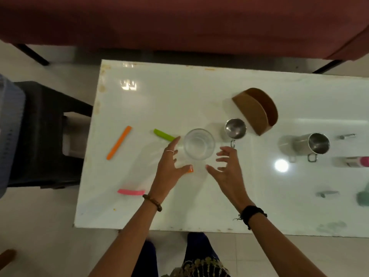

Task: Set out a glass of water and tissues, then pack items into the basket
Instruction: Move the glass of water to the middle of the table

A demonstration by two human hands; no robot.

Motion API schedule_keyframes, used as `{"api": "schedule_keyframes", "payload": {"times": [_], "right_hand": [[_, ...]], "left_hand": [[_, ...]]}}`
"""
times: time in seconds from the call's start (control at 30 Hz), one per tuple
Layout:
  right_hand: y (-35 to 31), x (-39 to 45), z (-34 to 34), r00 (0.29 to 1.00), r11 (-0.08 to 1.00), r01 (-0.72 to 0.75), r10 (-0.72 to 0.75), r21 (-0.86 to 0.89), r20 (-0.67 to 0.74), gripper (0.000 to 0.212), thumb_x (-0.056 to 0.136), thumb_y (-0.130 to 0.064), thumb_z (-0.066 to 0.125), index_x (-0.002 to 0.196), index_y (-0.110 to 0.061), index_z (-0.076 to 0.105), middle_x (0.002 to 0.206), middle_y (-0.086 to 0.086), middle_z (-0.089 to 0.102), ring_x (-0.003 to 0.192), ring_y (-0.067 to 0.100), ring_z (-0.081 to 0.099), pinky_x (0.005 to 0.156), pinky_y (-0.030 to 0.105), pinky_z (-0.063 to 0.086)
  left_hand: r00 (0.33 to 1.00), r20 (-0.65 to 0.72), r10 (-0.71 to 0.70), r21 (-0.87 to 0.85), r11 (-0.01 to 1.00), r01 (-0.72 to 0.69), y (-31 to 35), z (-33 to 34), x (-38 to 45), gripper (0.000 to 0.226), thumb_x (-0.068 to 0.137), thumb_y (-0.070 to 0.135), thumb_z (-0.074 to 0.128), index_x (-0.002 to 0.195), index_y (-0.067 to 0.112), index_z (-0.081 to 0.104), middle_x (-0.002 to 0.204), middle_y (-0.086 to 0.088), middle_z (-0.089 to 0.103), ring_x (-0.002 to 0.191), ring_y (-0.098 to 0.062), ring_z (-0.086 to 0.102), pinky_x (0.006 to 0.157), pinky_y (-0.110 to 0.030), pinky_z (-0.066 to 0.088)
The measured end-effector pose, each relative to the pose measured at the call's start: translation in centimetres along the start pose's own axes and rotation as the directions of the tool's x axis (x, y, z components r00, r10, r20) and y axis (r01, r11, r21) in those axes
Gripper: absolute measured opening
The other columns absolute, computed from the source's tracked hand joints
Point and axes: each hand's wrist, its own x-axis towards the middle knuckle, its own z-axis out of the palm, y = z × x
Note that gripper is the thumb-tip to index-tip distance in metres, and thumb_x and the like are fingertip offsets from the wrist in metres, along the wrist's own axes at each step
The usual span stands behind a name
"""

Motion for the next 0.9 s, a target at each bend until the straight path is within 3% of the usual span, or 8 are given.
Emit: {"api": "schedule_keyframes", "payload": {"times": [0.07,0.2,0.33,0.47,0.53,0.67,0.8,0.9], "right_hand": [[0.3,1.3,0.1,0.990,0.997,-0.007,-0.003,0.072,0.139,0.073,0.072,-0.018,0.079,0.129,-0.024,0.034,0.124,-0.013,0.044,0.107,0.000,0.049,0.077,0.011,0.042],[0.3,3.9,0.1,0.939,0.992,0.059,-0.092,0.110,0.330,0.088,0.070,-0.016,0.081,0.138,-0.022,0.025,0.135,-0.012,0.039,0.117,-0.005,0.042,0.085,0.005,0.038],[0.4,5.2,-0.2,0.902,0.988,0.131,-0.154,0.085,0.402,0.086,0.068,-0.015,0.082,0.134,-0.027,0.028,0.127,-0.019,0.043,0.115,-0.010,0.042,0.091,0.011,0.037],[0.1,5.3,-0.8,0.905,0.985,0.150,-0.169,0.079,0.391,0.079,0.067,-0.021,0.082,0.129,-0.033,0.036,0.125,-0.020,0.049,0.119,0.010,0.047,0.098,0.038,0.045],[-0.3,4.8,-1.8,0.909,0.982,0.181,-0.191,0.063,0.371,0.077,0.065,-0.025,0.083,0.127,-0.036,0.038,0.124,-0.022,0.049,0.117,0.006,0.048,0.099,0.032,0.045],[-2.8,2.9,-5.1,0.918,0.976,0.220,-0.210,0.010,0.335,0.076,0.062,-0.042,0.081,0.116,-0.061,0.031,0.115,-0.041,0.044,0.109,-0.010,0.048,0.090,0.018,0.043],[-5.1,1.9,-10.2,0.927,0.961,0.275,-0.267,0.004,0.264,0.078,0.060,-0.042,0.082,0.124,-0.041,0.038,0.123,-0.030,0.048,0.116,0.002,0.051,0.096,0.030,0.049],[-5.9,2.2,-14.7,0.937,0.962,0.273,-0.273,0.032,0.217,0.073,0.063,-0.026,0.084,0.121,-0.040,0.041,0.117,-0.034,0.052,0.111,-0.012,0.050,0.093,0.012,0.045]], "left_hand": [[0.999,0.030,0.042,0.025,0.999,-0.043,0.2,0.7,1.0,0.094,0.067,-0.004,0.077,0.141,0.024,0.027,0.139,0.009,0.035,0.127,-0.015,0.039,0.103,-0.027,0.036],[0.991,0.025,0.134,0.133,0.982,-0.137,0.5,1.8,2.3,0.095,0.065,0.000,0.079,0.139,0.029,0.027,0.123,0.027,0.043,0.110,0.009,0.048,0.083,0.001,0.039],[0.989,-0.011,0.149,0.175,0.974,-0.145,0.5,1.6,2.5,0.090,0.062,0.004,0.082,0.125,0.046,0.033,0.117,0.023,0.049,0.114,-0.008,0.052,0.089,-0.015,0.045],[0.980,-0.040,0.193,0.257,0.950,-0.176,0.8,1.7,2.0,0.086,0.060,0.011,0.084,0.129,0.037,0.039,0.112,0.017,0.054,0.104,-0.010,0.056,0.075,0.003,0.043],[0.976,-0.028,0.217,0.279,0.939,-0.201,1.4,2.0,1.5,0.086,0.059,0.015,0.085,0.131,0.034,0.040,0.110,0.019,0.054,0.102,-0.008,0.056,0.073,0.006,0.041],[0.964,0.001,0.265,0.273,0.928,-0.255,4.2,3.1,0.0,0.090,0.054,0.023,0.087,0.118,0.059,0.034,0.112,0.020,0.055,0.103,-0.007,0.058,0.072,0.002,0.046],[0.950,0.096,0.298,0.269,0.911,-0.313,8.9,5.8,-0.6,0.083,0.052,0.036,0.080,0.108,0.071,0.032,0.100,0.046,0.054,0.096,0.013,0.058,0.081,-0.019,0.055],[0.936,0.142,0.322,0.294,0.889,-0.351,12.6,9.1,0.1,0.077,0.055,0.034,0.080,0.110,0.063,0.034,0.095,0.044,0.055,0.096,0.003,0.061,0.082,-0.029,0.056]]}}
